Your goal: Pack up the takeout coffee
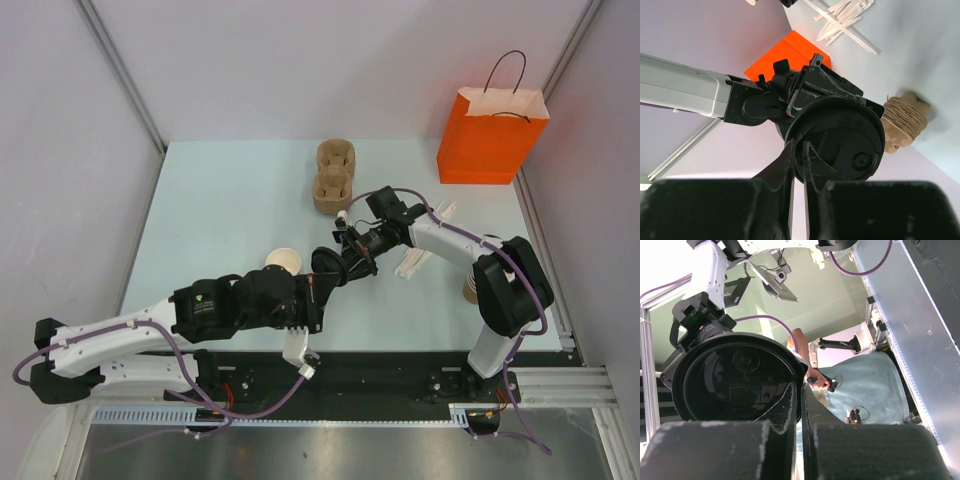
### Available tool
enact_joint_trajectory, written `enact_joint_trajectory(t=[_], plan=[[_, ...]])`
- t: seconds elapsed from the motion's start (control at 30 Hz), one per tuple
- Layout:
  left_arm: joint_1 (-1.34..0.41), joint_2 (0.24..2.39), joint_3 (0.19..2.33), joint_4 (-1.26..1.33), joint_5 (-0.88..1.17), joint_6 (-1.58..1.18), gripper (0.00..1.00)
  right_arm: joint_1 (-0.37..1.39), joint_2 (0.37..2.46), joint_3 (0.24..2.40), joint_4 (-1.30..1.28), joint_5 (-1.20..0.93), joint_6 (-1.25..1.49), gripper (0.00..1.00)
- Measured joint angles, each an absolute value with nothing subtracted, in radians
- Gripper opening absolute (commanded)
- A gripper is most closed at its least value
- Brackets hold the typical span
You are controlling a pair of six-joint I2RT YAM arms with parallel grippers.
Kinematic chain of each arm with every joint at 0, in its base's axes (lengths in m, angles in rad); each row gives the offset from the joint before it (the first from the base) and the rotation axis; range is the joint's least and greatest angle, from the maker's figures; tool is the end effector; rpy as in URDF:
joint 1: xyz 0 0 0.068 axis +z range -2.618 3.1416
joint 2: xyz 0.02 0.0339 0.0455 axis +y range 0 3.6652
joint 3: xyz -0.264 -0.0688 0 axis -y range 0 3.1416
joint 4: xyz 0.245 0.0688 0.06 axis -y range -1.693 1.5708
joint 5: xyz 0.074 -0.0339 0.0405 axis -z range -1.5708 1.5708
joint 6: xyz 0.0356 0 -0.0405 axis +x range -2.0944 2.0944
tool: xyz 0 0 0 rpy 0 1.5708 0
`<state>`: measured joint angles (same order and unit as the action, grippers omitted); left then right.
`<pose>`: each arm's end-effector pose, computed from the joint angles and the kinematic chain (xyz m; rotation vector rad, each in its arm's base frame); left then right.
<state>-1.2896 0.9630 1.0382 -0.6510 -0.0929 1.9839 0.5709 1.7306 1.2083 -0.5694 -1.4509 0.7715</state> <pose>0.0589 -0.1920 0.3489 2.1847 -0.0890 0.4994 0.2673 0.2137 0.2345 0.2269 -1.9997 -1.6646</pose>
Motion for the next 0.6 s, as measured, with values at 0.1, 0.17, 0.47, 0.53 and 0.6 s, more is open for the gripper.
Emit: enact_joint_trajectory(t=[0.1,0.17,0.47,0.53,0.6], plan=[[-1.292,0.963,1.039,-0.655,-0.104,1.984,0.05,0.571,1.731,1.208,-0.571,-1.448,0.769,0.00],[-1.292,0.963,1.039,-0.655,-0.107,1.985,0.00,0.571,1.731,1.208,-0.571,-1.448,0.768,0.00],[-1.294,0.963,1.039,-0.655,-0.129,1.980,0.00,0.567,1.731,1.208,-0.561,-1.448,0.766,0.54],[-1.294,0.961,1.039,-0.655,-0.130,1.971,0.00,0.562,1.731,1.208,-0.557,-1.448,0.767,0.54],[-1.294,0.959,1.039,-0.655,-0.131,1.954,0.00,0.553,1.731,1.208,-0.552,-1.449,0.765,0.76]])
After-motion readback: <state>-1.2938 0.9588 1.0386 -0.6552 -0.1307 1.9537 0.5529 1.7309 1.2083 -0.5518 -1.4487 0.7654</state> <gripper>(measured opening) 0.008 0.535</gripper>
